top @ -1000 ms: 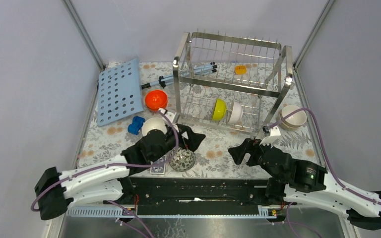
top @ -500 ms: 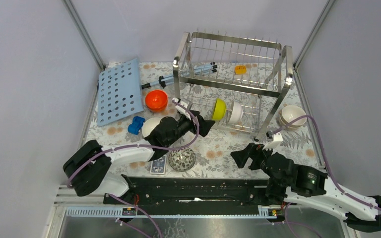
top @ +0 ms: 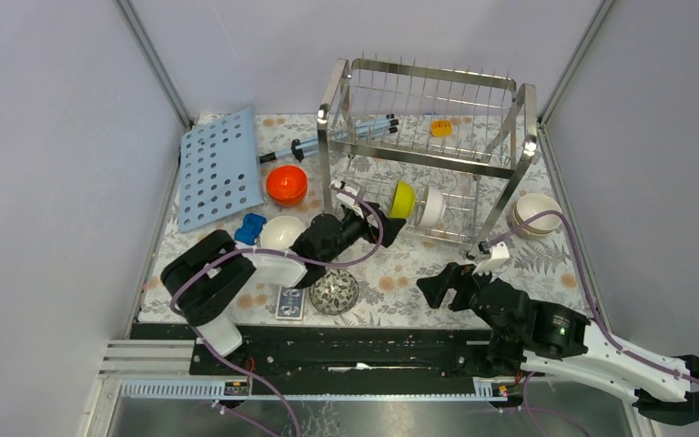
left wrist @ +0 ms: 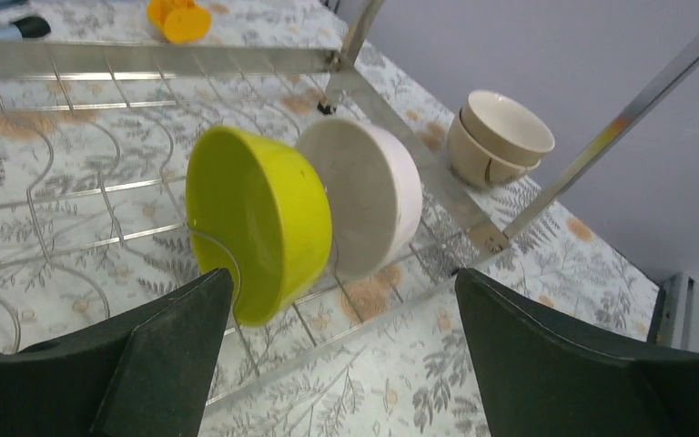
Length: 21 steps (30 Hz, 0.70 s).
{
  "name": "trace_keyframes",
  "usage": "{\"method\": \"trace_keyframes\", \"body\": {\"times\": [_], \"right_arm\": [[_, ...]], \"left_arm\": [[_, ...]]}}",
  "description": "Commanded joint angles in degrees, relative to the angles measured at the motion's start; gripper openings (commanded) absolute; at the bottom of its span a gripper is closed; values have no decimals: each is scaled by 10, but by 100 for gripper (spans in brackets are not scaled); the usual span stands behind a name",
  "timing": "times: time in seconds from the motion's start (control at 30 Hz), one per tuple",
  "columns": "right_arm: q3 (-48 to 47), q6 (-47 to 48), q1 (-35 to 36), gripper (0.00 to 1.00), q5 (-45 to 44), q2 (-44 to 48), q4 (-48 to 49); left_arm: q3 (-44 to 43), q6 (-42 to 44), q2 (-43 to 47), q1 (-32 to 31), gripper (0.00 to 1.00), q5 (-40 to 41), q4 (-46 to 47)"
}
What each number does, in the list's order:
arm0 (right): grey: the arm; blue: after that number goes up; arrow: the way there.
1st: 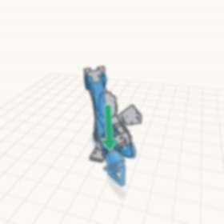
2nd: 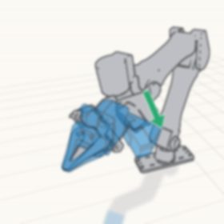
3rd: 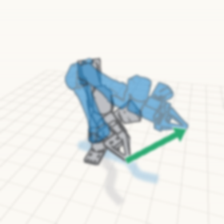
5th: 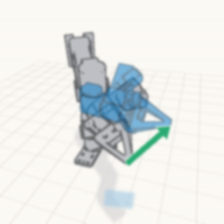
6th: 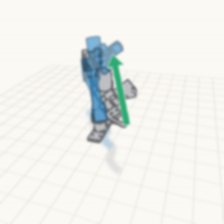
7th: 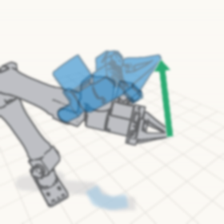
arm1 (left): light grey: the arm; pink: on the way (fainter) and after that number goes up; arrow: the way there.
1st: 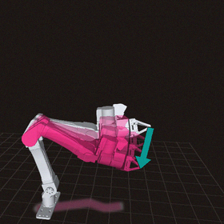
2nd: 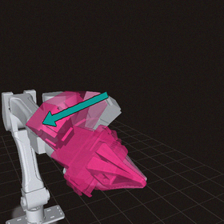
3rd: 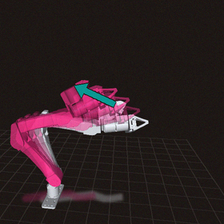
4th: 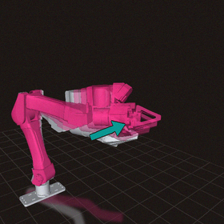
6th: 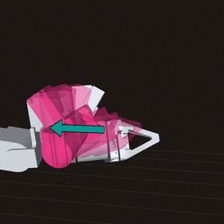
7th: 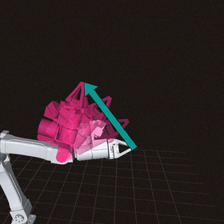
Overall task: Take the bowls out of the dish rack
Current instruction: Pick up the bowl from the dish rack.
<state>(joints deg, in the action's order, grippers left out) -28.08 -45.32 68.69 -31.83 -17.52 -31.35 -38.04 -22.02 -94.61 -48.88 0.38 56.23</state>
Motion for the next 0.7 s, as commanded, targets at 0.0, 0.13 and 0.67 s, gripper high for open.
{"method": "trace_keyframes", "body": {"times": [0.0,0.13,0.67], "right_arm": [[10,15,2,91,5,5,38],[15,14,3,91,1,31,29],[22,9,2,91,-12,88,2]], "left_arm": [[-3,19,-40,3,95,31,165],[-33,22,-80,3,90,28,161],[-86,5,-162,23,68,2,159]]}}
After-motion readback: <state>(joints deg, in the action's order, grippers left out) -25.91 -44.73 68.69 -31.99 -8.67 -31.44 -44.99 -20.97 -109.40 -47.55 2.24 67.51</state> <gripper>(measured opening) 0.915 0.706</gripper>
